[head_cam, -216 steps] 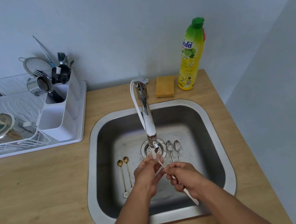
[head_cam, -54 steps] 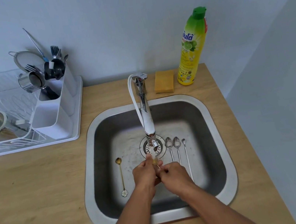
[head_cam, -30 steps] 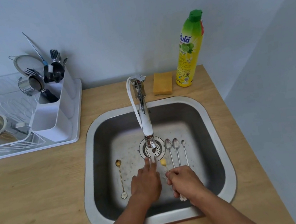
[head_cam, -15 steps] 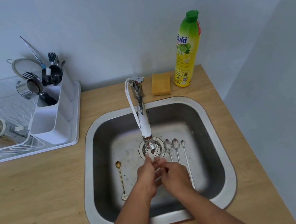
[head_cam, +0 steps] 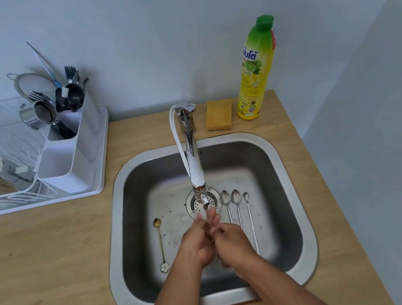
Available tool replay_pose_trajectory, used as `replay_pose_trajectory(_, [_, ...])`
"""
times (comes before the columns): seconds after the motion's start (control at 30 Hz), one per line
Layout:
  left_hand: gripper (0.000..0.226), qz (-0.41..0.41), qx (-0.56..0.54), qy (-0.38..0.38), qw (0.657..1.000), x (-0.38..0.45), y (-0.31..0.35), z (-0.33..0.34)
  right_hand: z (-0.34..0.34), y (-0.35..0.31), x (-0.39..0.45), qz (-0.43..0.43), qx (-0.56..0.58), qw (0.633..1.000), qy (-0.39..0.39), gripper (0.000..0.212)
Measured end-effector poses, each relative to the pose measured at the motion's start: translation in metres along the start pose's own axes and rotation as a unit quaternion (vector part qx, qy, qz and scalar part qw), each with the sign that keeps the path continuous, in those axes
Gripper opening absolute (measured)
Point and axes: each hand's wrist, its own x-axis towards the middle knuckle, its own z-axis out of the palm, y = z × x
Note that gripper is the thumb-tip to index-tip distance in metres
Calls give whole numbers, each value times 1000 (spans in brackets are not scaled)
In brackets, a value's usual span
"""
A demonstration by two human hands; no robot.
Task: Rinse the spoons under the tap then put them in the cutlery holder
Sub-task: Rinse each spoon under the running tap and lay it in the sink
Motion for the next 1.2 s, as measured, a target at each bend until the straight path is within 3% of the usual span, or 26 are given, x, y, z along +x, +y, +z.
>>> replay_pose_trajectory(0.17, [30,78,54,30,995,3,-5,-11,-6,-2,-5,48,154,983,-86,17])
replay_pose_trajectory(0.27, [16,162,153,70,972,8,-4,-14,-10,4,-4,61,163,979,-106,23])
replay_pose_trajectory(0.4, [18,206,236,93,945,7,-2,-11,-13,6,1,64,182,972,-134,25])
replay_pose_trajectory(0.6, [18,151,199,31,968,5,8,-15,-36,0,17,62,162,968,-180,13])
replay_pose_trajectory(0.8, [27,174,159,54,970,9,0,-21,-40,-4,15,14,87,981,-174,18])
replay_pose_trajectory(0.93, [21,199,129,93,967,9,-10,-21,-33,0,13,46,144,971,-186,20])
replay_pose_trajectory(1.2, [8,165,73,107,978,0,-12,-22,-17,6,16,76,220,960,-155,13])
